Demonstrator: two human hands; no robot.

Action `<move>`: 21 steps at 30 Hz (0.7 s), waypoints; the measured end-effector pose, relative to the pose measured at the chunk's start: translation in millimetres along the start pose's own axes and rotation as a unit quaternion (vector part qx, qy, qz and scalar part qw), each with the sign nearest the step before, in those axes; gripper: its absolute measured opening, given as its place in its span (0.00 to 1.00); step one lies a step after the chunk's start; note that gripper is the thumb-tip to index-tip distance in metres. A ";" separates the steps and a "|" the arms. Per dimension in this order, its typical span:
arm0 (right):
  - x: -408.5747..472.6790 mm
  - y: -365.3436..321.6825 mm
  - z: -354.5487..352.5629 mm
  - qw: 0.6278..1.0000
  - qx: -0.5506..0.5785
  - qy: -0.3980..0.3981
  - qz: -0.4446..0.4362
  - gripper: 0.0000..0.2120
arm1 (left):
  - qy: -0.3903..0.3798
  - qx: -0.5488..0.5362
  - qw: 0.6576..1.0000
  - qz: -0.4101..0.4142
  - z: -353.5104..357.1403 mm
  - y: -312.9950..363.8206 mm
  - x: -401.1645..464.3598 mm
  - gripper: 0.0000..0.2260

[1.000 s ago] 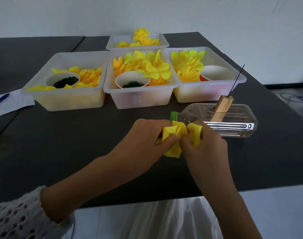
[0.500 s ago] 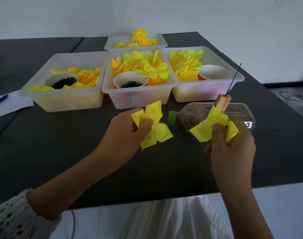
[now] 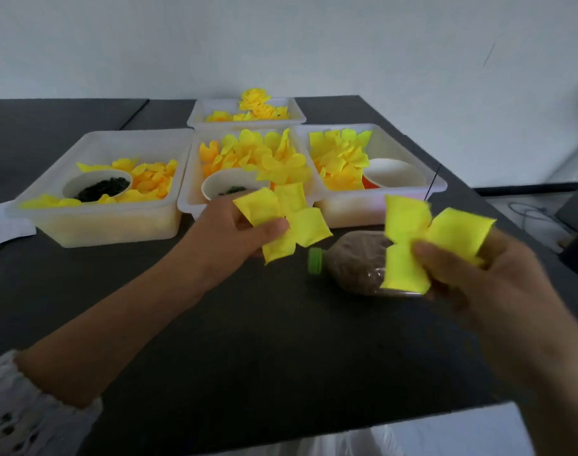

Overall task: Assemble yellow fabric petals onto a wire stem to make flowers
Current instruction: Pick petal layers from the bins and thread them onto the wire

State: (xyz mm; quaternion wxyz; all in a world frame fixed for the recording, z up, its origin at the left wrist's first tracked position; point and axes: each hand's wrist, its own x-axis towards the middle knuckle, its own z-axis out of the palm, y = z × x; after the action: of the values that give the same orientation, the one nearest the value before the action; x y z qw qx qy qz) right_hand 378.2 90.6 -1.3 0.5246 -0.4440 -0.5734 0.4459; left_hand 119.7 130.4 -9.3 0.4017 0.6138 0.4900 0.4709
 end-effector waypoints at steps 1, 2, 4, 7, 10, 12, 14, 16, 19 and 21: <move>14.8 -14.6 -10.3 0.998 -0.029 0.013 -0.049 0.03 | 0.016 0.026 0.999 0.027 -4.2 7.4 16.1 0.08; 34.2 -28.9 -19.3 0.993 -0.067 0.039 -0.088 0.04 | 0.030 0.060 0.996 0.051 -7.6 14.7 34.9 0.08; 84.9 -50.5 -31.2 0.981 -0.123 0.076 -0.133 0.09 | 0.039 0.115 0.989 0.081 -8.9 25.7 79.1 0.10; 182.0 -48.8 -40.1 0.986 -0.138 0.052 -0.073 0.09 | 0.034 0.123 0.989 0.074 2.7 30.4 152.0 0.08; 265.2 -25.6 -36.0 0.988 -0.146 0.014 0.043 0.07 | 0.049 0.116 0.992 0.030 23.2 14.0 218.1 0.06; 299.6 -5.9 -31.1 0.981 -0.181 0.010 0.072 0.02 | 0.067 0.157 0.985 0.002 36.7 -5.1 251.7 0.08; 321.4 9.5 -28.6 0.967 -0.234 -0.008 0.098 0.10 | 0.048 0.208 0.976 -0.038 46.9 -22.4 272.2 0.20; 328.1 22.4 -30.0 0.943 -0.302 -0.046 0.130 0.26 | -0.004 0.305 0.951 -0.055 49.3 -38.7 277.3 0.30; 334.6 30.9 -38.3 0.918 -0.364 -0.049 0.149 0.30 | -0.024 0.336 0.941 -0.003 38.1 -42.5 284.8 0.30; 328.7 25.7 -45.9 0.918 -0.363 0.002 0.160 0.19 | -0.024 0.312 0.949 0.028 22.5 -30.6 281.2 0.27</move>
State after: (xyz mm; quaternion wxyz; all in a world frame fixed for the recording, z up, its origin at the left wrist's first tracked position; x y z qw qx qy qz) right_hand 406.9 419.2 43.5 0.2502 -0.6904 -0.6161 0.2848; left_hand 156.2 411.3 8.1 0.1881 0.7330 0.5854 0.2910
